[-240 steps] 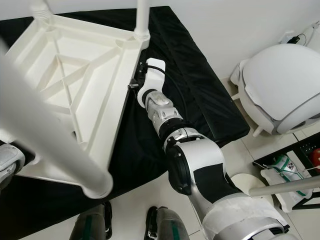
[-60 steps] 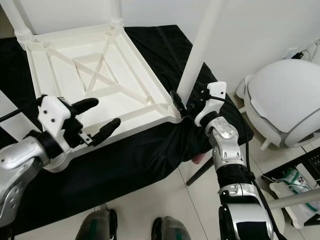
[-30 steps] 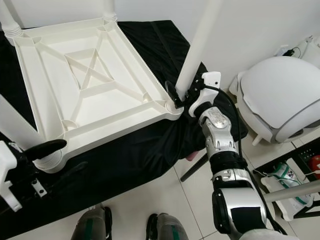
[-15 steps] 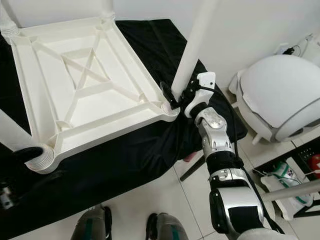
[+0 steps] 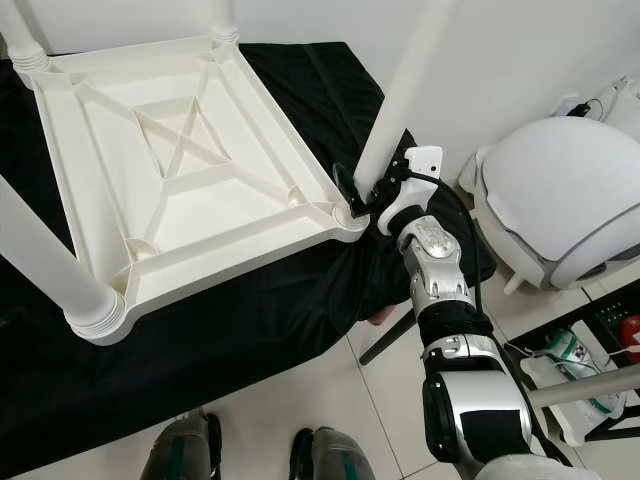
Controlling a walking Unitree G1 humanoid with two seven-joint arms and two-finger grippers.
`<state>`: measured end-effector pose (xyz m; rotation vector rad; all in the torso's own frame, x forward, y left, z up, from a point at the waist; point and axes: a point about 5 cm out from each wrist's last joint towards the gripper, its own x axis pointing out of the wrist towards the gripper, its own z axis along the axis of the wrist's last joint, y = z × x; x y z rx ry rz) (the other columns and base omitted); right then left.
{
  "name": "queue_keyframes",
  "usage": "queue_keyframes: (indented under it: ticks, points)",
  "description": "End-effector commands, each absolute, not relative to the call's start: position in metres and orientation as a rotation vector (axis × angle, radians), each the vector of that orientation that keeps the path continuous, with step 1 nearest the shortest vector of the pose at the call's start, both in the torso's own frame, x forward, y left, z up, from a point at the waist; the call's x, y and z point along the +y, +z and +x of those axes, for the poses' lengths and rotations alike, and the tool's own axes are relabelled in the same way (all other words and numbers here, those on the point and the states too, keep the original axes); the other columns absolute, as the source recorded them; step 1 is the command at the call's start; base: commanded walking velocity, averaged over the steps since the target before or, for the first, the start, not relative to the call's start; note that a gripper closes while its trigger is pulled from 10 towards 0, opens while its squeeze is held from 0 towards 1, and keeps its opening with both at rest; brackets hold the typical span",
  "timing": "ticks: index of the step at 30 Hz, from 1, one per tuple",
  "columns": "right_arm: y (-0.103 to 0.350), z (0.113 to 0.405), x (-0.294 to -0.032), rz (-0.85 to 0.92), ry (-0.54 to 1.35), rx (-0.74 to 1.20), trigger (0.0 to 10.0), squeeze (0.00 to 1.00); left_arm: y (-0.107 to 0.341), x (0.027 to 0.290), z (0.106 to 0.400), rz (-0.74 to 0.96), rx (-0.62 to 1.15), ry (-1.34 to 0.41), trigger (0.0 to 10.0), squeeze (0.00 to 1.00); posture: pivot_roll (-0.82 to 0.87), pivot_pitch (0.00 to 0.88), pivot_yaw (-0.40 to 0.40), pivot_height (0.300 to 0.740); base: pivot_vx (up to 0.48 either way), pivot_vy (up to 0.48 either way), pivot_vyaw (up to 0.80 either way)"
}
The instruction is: Building children table
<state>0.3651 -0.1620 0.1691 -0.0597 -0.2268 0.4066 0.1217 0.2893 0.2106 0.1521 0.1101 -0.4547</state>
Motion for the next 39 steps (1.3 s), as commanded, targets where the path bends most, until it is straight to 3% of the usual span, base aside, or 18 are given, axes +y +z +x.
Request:
queue_keyframes:
  ticks: [1,8,13,17,26,30,39]
  points:
    - [0.169,0.368,-0.175,-0.056,0.332,-0.222,10.0,0.00,0.207,0.292,0.125,0.155,0.126,-0.441,10.0,0.00,0.18,0.093,-0.100,0.740,0.000,0.000,0.00]
    - [0.174,0.371,-0.201,-0.017,0.161,-0.230,10.0,0.00,0.201,0.266,0.148,0.175,0.109,-0.500,10.0,0.00,0.15,0.101,-0.094,0.740,0.000,0.000,0.00]
    - [0.172,0.370,-0.217,-0.026,0.113,-0.215,10.0,0.00,0.190,0.240,0.183,0.244,0.087,-0.566,10.0,0.00,0.14,0.109,-0.089,0.740,0.000,0.000,0.00]
    - [0.172,0.370,-0.221,-0.019,0.094,-0.212,10.0,0.00,0.185,0.236,0.191,0.252,0.097,-0.574,10.0,0.00,0.13,0.117,-0.086,0.740,0.000,0.000,0.00]
    - [0.172,0.367,-0.249,0.001,-0.124,-0.216,10.0,0.00,0.161,0.215,0.245,0.328,0.105,-0.524,10.0,0.00,0.09,0.125,-0.089,0.740,0.000,0.000,0.00]
    - [0.169,0.366,-0.251,0.016,-0.146,-0.207,10.0,0.00,0.158,0.212,0.256,0.340,0.109,-0.499,10.0,0.00,0.08,0.126,-0.089,0.740,0.000,0.000,0.00]
    - [0.154,0.345,-0.217,0.036,-0.099,-0.288,10.0,0.00,0.160,0.206,0.290,0.348,0.103,-0.418,10.0,0.00,0.06,0.132,-0.081,0.740,0.000,0.000,0.00]
